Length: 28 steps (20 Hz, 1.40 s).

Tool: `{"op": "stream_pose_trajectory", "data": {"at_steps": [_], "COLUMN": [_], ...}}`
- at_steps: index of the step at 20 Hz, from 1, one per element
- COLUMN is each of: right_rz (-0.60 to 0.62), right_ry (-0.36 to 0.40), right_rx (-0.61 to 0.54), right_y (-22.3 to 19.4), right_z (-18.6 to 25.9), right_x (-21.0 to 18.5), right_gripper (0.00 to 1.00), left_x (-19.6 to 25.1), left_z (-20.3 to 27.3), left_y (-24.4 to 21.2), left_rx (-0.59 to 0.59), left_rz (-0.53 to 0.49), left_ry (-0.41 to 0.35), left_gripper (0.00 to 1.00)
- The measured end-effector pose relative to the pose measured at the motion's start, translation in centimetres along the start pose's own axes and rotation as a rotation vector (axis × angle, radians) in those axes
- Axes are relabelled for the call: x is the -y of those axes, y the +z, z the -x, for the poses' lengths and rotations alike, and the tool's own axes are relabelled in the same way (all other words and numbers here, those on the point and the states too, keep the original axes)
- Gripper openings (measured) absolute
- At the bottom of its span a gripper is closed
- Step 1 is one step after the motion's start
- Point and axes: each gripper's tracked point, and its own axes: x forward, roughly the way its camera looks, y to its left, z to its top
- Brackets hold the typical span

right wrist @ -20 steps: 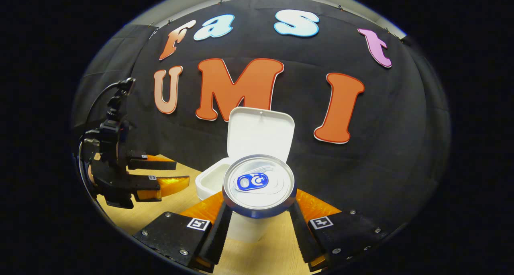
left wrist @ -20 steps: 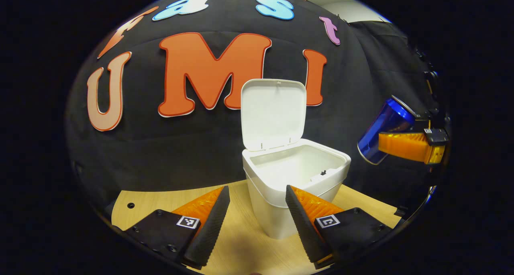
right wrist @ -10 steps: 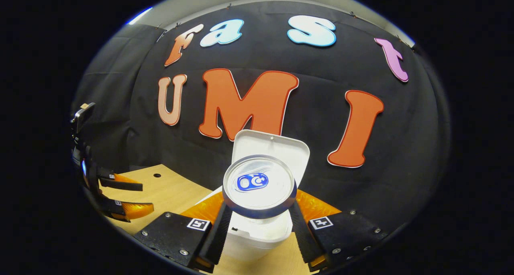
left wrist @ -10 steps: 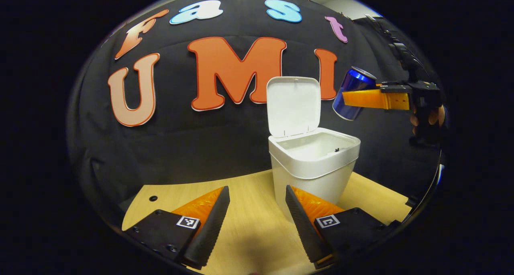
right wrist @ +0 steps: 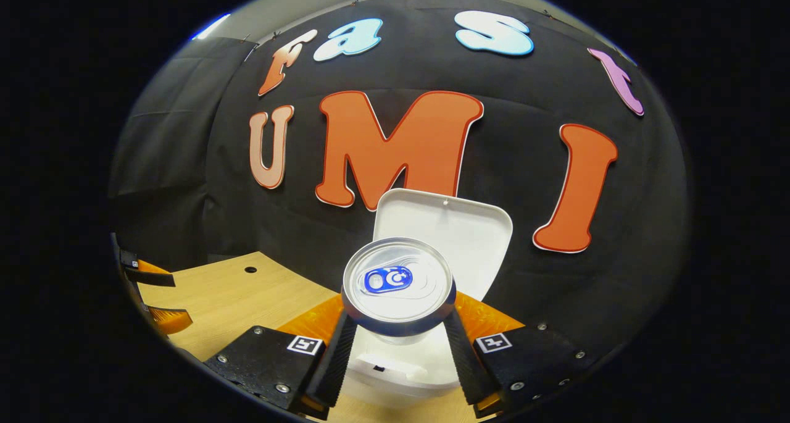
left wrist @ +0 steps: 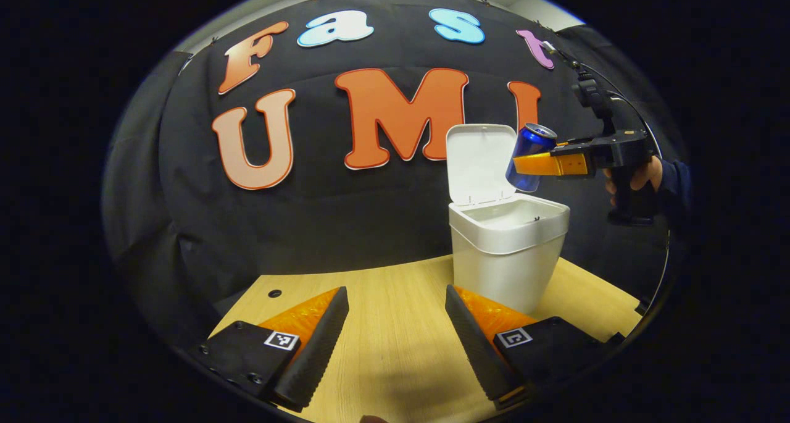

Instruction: Press the lid of the desktop garbage bin to open it, pick up the crumpled paper on the desktop and throw it into the bin, then pick up the pop can on the desktop and drop it into the bin, and finally close the garbage bin lid.

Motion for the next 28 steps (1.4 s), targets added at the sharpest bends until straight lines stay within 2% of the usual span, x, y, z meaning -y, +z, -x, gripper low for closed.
{"op": "stream_pose_trajectory", "data": {"at_steps": [4,5,6,8,9,10,11,15,16,17,19,20,22,28], "right_rz": [-0.005,-0.006,-0.009,-0.025,-0.043,-0.059,-0.066,-0.076,-0.090,-0.106,-0.121,-0.124,-0.140,-0.226], "right_ry": [0.000,0.000,-0.005,-0.025,-0.031,-0.042,-0.056,-0.087,-0.096,-0.101,-0.121,-0.130,-0.142,-0.168], "right_rx": [-0.020,-0.024,-0.035,-0.068,-0.082,-0.098,-0.109,-0.136,-0.148,-0.159,-0.181,-0.191,-0.206,-0.264], "right_y": [-1.1,-1.5,-2.0,-3.3,-3.9,-4.4,-4.9,-5.9,-6.4,-6.8,-7.5,-7.8,-8.3,-9.6], "right_z": [-1.3,-1.6,-2.0,-2.4,-2.6,-2.7,-2.8,-2.8,-2.9,-2.9,-3.0,-3.1,-3.1,-3.6], "right_x": [0.0,-0.1,-0.1,0.0,-0.2,-0.3,-0.5,-0.7,-0.6,-0.6,-0.5,-0.4,-0.4,-0.9], "right_gripper": [0.75,0.70,0.75,0.76,0.71,0.75,0.75,0.75,0.76,0.76,0.75,0.76,0.76,0.77], "left_x": [-2.1,-2.6,-3.0,-3.7,-4.2,-4.5,-4.9,-4.9,-4.8,-4.7,-4.8,-4.8,-4.9,-6.6], "left_z": [1.6,2.1,2.2,2.7,2.8,2.9,2.8,1.9,1.6,1.5,1.4,1.2,1.2,1.3], "left_y": [-0.9,-1.2,-1.4,-1.8,-1.9,-1.9,-1.9,-1.7,-1.6,-1.6,-1.7,-1.5,-1.5,-2.0], "left_rx": [-0.024,-0.028,-0.033,-0.040,-0.039,-0.039,-0.041,-0.038,-0.035,-0.034,-0.036,-0.034,-0.035,-0.038], "left_rz": [0.006,0.011,0.015,0.025,0.030,0.029,0.026,0.014,0.009,0.011,0.018,0.016,0.013,0.025], "left_ry": [0.070,0.083,0.094,0.109,0.113,0.114,0.116,0.076,0.065,0.053,0.038,0.029,0.015,0.011], "left_gripper": [1.00,1.00,1.00,1.00,1.00,1.00,1.00,0.96,1.00,0.96,0.96,1.00,1.00,1.00]}}
